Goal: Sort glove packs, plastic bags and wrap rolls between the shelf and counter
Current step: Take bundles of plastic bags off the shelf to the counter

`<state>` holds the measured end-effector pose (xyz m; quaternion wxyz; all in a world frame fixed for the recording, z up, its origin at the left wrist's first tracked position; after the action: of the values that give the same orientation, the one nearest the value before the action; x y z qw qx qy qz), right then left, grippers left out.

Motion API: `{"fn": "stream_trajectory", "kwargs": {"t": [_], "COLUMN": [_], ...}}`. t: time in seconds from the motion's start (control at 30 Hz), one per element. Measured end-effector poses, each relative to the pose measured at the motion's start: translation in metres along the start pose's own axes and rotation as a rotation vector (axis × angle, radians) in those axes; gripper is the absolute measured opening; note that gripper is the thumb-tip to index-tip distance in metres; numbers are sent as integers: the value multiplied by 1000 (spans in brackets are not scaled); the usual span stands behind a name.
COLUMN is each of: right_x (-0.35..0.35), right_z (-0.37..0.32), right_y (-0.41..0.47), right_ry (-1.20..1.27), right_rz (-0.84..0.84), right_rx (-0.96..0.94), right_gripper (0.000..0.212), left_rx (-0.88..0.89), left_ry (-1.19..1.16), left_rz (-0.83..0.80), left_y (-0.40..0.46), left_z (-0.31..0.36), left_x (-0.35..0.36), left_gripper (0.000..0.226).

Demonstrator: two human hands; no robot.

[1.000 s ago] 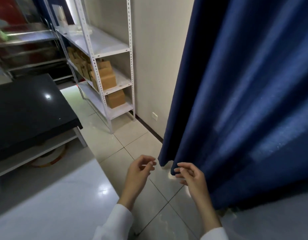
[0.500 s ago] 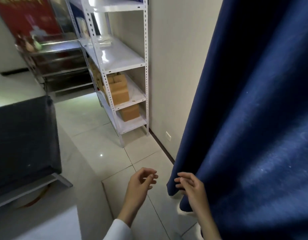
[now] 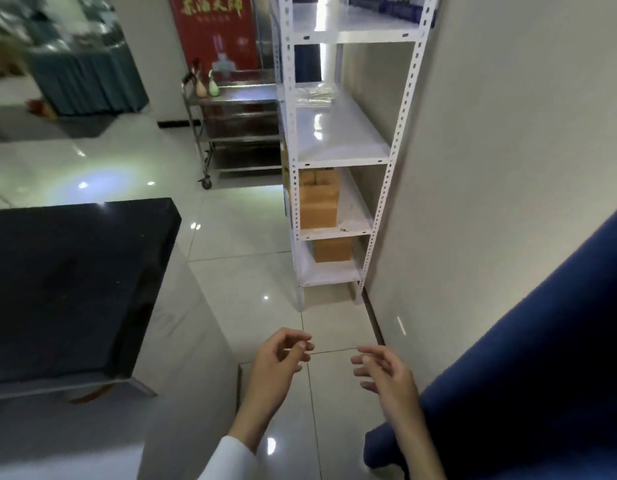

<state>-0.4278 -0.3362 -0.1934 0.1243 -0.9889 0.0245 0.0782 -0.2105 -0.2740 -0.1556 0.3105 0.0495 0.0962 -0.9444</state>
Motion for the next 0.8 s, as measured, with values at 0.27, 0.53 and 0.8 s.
{"fn": "stream_trajectory", "kwargs": {"t": [0.27, 0.53, 0.8], "right_x": [119, 231, 318], "right_z": [-46, -111, -163], "right_y": [102, 195, 271], "right_ry": [-41, -86, -69], "right_rz": [-154, -260, -326], "right_rx": [-56, -135, -164], "right_gripper": [16, 18, 17], "left_rx": [-45, -2, 10], "left_ry": [-66, -124, -170], "left_rz": [212, 312, 346], "left_y": [119, 279, 381], "left_z": [-4, 34, 65], "left_x": [-38, -72, -91], "left_gripper": [17, 20, 19]}}
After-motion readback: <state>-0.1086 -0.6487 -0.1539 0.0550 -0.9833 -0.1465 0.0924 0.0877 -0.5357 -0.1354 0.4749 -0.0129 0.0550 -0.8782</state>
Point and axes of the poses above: each hand's wrist, its own y-axis towards the middle knuckle, its own x-axis out of the palm, z = x × y, the point moved 7 cm from there along y, towards the middle knuckle, and after that the axes turned 12 degrees about z, right-handed, at the moved point
